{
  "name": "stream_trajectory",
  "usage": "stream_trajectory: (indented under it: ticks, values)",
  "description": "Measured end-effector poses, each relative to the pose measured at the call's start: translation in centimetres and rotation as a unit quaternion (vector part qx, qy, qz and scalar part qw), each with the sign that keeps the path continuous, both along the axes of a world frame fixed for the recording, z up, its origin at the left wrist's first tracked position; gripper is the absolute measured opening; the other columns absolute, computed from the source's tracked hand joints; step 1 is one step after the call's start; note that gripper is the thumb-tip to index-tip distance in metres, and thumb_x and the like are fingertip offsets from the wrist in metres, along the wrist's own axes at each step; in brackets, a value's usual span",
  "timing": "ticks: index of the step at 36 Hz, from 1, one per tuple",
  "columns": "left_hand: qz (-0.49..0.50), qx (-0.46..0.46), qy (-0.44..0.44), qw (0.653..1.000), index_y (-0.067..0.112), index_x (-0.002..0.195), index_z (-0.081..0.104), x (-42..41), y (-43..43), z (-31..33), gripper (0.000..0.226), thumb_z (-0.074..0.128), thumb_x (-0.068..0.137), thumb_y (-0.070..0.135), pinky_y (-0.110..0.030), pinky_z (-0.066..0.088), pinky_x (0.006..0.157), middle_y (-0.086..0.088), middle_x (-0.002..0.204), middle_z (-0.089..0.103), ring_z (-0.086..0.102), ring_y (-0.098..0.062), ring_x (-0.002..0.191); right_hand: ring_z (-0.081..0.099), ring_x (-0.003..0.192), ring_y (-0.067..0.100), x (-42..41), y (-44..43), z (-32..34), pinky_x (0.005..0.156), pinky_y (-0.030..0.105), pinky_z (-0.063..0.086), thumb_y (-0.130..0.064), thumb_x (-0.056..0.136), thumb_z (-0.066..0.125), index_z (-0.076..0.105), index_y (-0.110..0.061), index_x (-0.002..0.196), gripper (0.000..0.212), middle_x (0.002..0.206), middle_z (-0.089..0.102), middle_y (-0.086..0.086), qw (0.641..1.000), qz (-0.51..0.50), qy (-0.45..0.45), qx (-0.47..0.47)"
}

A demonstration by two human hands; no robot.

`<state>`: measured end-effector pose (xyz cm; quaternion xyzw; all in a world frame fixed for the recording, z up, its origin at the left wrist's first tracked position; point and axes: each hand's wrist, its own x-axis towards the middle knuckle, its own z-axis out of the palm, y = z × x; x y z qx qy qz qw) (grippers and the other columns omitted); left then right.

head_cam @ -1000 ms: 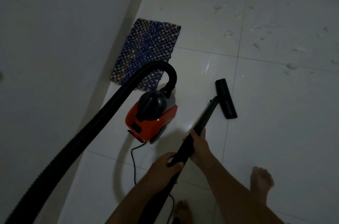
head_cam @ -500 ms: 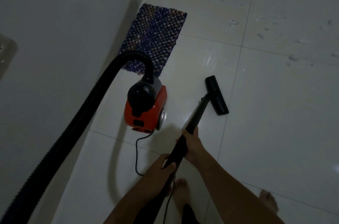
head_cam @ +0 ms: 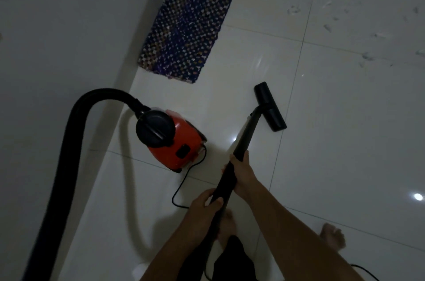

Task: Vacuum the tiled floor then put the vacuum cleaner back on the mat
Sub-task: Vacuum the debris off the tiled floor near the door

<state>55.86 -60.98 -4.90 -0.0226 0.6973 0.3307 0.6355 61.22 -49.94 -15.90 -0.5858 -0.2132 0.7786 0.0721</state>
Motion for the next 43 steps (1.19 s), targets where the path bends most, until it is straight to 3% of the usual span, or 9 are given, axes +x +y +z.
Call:
stream_trajectory:
  ticks: [3, 6, 10, 19, 24, 29, 35, 43]
  values:
    - [0.021, 0.014, -0.005, 1.0, 0.023, 0.115, 0.053, 0.2, 1.0, -0.7, 0.02, 0.047, 0.098, 0.016, -0.024, 0.045, 0.044, -0.01, 0.075, 0.062, 0.055, -0.014, 0.045, 0.052, 0.061, 0.018, -0.1, 0.9, -0.6, 0.054, 0.028, 0.051, -0.014, 0.099, 0.046, 0.036, -0.019, 0.135, 0.038, 0.074, 0.051, 0.009, 1.0, -0.015, 0.011, 0.006]
    - [0.047, 0.035, -0.009, 0.998, 0.027, 0.103, 0.053, 0.0, 2.3, -1.1, 0.016, 0.046, 0.098, 0.013, -0.022, 0.045, 0.041, -0.01, 0.075, 0.061, 0.053, -0.011, 0.04, 0.056, 0.066, 0.019, -0.4, 1.9, -1.0, 0.055, 0.026, 0.052, -0.016, 0.099, 0.047, 0.041, -0.027, 0.123, 0.027, 0.078, 0.056, 0.012, 0.997, -0.056, 0.04, -0.019]
    - [0.051, 0.034, 0.008, 0.998, 0.024, 0.117, 0.051, -0.6, 3.9, -2.1, 0.02, 0.047, 0.098, 0.017, -0.02, 0.045, 0.04, -0.007, 0.078, 0.063, 0.055, -0.008, 0.04, 0.058, 0.065, 0.019, -1.5, 3.6, -1.6, 0.056, 0.028, 0.054, -0.018, 0.1, 0.046, 0.044, -0.023, 0.128, 0.029, 0.075, 0.057, 0.01, 0.996, -0.07, 0.055, -0.029]
    - [0.045, 0.063, -0.005, 0.997, 0.019, 0.131, 0.046, -2.3, 8.6, -2.6, 0.032, 0.044, 0.099, 0.025, -0.024, 0.05, 0.049, -0.007, 0.085, 0.061, 0.057, -0.015, 0.051, 0.049, 0.057, 0.02, -4.6, 9.2, -2.4, 0.05, 0.029, 0.049, -0.016, 0.101, 0.043, 0.044, -0.017, 0.114, 0.013, 0.069, 0.047, 0.01, 0.999, -0.027, 0.046, -0.004]
    - [0.026, 0.064, -0.055, 0.996, 0.032, 0.13, 0.042, -3.8, 11.4, -1.7, 0.031, 0.037, 0.1, 0.036, -0.023, 0.051, 0.046, -0.014, 0.089, 0.059, 0.055, -0.018, 0.048, 0.046, 0.055, 0.02, -6.6, 13.4, -2.6, 0.048, 0.028, 0.048, -0.014, 0.1, 0.044, 0.044, -0.017, 0.113, 0.014, 0.068, 0.045, 0.009, 1.0, -0.002, 0.028, -0.002]
    - [0.033, 0.063, -0.011, 0.997, 0.033, 0.134, 0.037, -4.4, 15.2, -1.7, 0.034, 0.034, 0.101, 0.036, -0.023, 0.046, 0.041, -0.009, 0.075, 0.053, 0.05, -0.017, 0.043, 0.046, 0.056, 0.019, -8.3, 17.8, -2.5, 0.051, 0.029, 0.048, -0.013, 0.1, 0.044, 0.044, -0.018, 0.113, 0.014, 0.068, 0.045, 0.008, 0.999, 0.02, 0.028, -0.009]
    - [0.057, 0.061, 0.013, 0.996, 0.034, 0.132, 0.038, -4.2, 20.5, -2.1, 0.032, 0.037, 0.099, 0.035, -0.024, 0.045, 0.04, -0.009, 0.072, 0.054, 0.049, -0.019, 0.044, 0.049, 0.058, 0.019, -8.9, 23.1, -2.0, 0.051, 0.027, 0.049, -0.012, 0.1, 0.04, 0.043, -0.02, 0.117, 0.019, 0.071, 0.049, 0.011, 0.997, 0.002, 0.061, -0.043]
    - [0.08, 0.048, 0.038, 0.995, 0.029, 0.14, 0.04, -4.4, 26.8, -2.9, 0.042, 0.042, 0.098, 0.034, -0.034, 0.046, 0.057, -0.003, 0.073, 0.062, 0.056, -0.02, 0.054, 0.05, 0.061, 0.021, -8.8, 28.9, -1.4, 0.053, 0.028, 0.051, -0.009, 0.1, 0.04, 0.037, -0.025, 0.134, 0.038, 0.074, 0.048, 0.012, 0.988, -0.011, 0.137, -0.066]
